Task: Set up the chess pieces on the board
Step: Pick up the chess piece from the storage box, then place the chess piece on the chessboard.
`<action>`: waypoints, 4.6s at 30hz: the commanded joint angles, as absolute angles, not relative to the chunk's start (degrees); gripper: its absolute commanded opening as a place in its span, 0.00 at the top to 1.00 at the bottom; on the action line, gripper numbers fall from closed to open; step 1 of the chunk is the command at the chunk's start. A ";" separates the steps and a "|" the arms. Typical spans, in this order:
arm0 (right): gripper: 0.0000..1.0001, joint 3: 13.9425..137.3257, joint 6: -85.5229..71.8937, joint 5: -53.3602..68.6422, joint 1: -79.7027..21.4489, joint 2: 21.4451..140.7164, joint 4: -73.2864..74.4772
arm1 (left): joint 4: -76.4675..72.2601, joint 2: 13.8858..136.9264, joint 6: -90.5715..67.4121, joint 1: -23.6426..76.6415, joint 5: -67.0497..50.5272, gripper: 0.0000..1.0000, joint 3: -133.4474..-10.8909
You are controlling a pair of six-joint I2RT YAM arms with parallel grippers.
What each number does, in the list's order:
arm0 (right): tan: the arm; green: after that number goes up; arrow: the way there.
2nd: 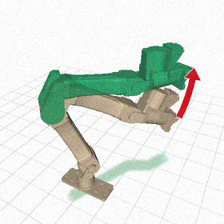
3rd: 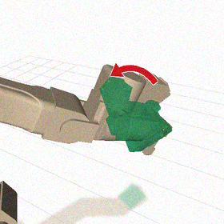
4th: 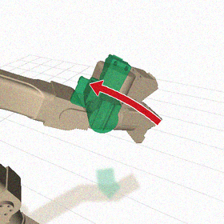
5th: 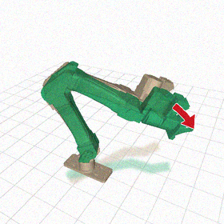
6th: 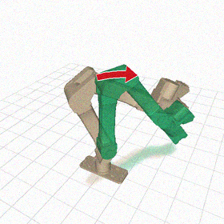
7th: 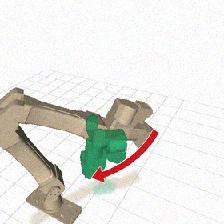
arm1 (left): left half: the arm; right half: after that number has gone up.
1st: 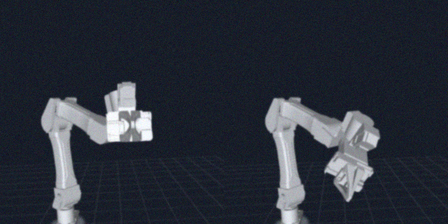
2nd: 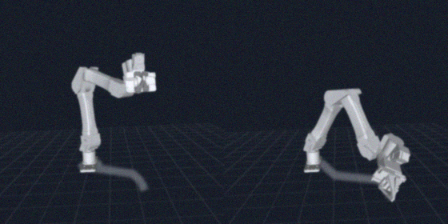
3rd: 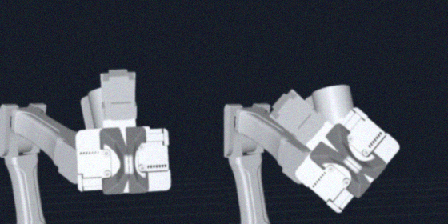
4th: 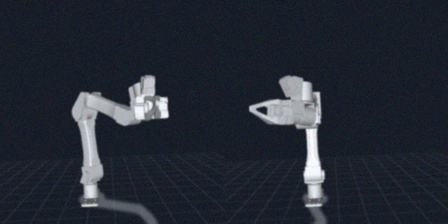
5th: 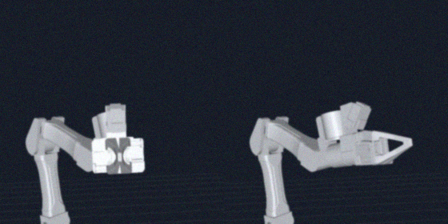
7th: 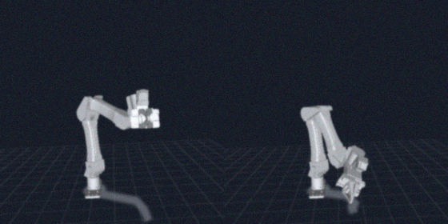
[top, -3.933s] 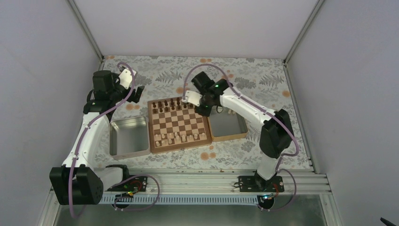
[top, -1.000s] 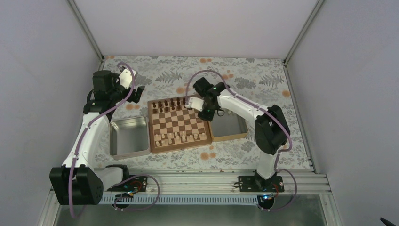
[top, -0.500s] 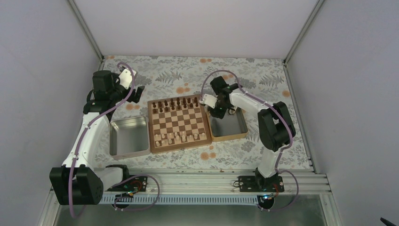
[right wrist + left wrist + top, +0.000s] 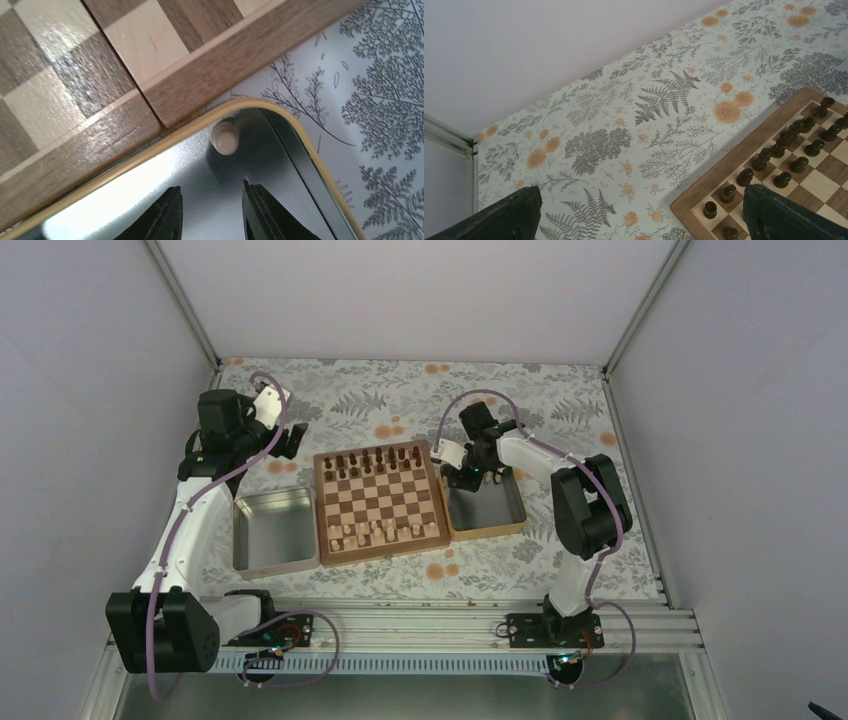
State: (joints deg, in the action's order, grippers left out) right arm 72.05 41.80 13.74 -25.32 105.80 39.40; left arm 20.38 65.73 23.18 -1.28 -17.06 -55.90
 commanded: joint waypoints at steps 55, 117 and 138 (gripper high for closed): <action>0.82 70.14 43.92 19.01 -26.36 109.34 31.90 | 20.10 65.93 23.91 -1.60 -18.56 0.00 -55.38; 0.88 78.33 38.59 14.34 -48.86 107.21 43.88 | 20.21 64.87 23.73 -1.58 -18.46 0.00 -55.33; 0.73 78.03 38.66 13.31 -48.56 107.87 43.49 | 20.12 65.12 23.80 -1.57 -18.46 0.00 -55.28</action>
State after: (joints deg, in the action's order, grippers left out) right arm 77.34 38.96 14.15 -48.36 107.96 44.10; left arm 20.43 65.82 23.35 -1.28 -17.50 -55.90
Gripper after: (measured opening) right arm 0.264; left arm 0.999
